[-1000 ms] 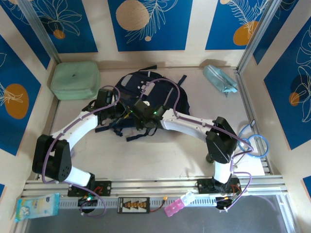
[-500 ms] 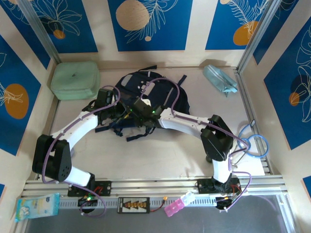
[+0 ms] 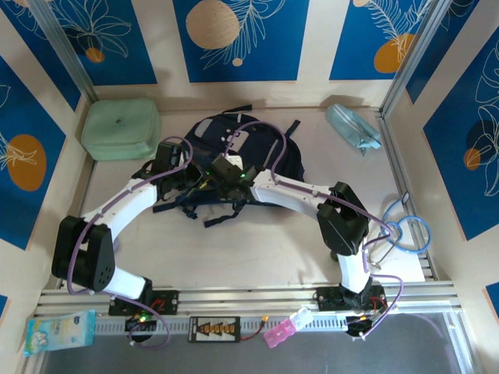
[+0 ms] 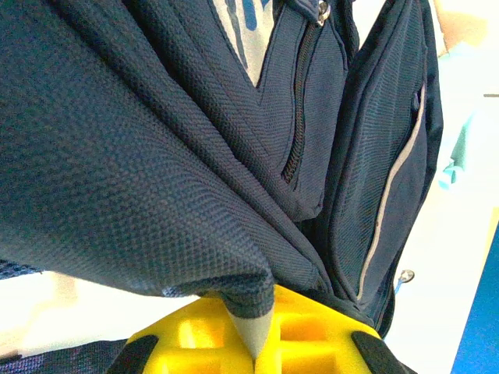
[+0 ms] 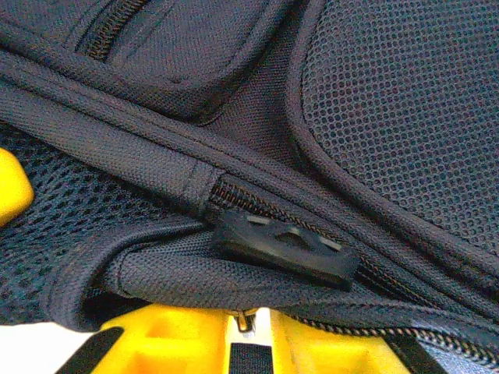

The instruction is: Pack books, pencil case, and school supplies into a backpack

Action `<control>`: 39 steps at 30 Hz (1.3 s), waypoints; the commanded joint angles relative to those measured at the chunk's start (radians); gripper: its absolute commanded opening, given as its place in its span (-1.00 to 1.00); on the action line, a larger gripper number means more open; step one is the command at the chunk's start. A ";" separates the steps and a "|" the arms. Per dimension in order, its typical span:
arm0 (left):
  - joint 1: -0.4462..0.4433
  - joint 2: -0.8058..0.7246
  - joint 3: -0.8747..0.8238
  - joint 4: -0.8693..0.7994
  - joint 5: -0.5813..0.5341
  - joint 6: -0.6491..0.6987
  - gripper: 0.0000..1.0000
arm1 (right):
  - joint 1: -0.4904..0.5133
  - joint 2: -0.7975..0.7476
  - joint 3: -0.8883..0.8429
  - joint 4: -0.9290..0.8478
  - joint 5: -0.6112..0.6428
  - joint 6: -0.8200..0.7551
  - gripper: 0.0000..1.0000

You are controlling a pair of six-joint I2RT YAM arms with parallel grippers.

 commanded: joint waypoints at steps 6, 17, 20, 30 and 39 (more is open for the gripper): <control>-0.008 -0.030 0.047 0.008 0.042 0.044 -1.00 | -0.042 -0.125 -0.190 0.058 0.042 -0.092 -0.74; 0.001 -0.017 0.054 -0.013 0.021 0.070 -1.00 | -0.075 -0.311 -0.457 0.086 0.073 -0.092 -0.91; 0.000 -0.011 0.058 -0.017 0.020 0.072 -1.00 | -0.073 -0.330 -0.474 0.094 0.080 -0.090 -0.93; 0.000 -0.006 0.058 -0.010 0.031 0.071 -1.00 | -0.085 -0.293 -0.453 0.124 0.048 -0.113 -0.74; 0.004 0.007 0.061 -0.023 -0.004 0.096 -1.00 | -0.095 -0.249 -0.413 0.089 0.065 -0.116 -0.92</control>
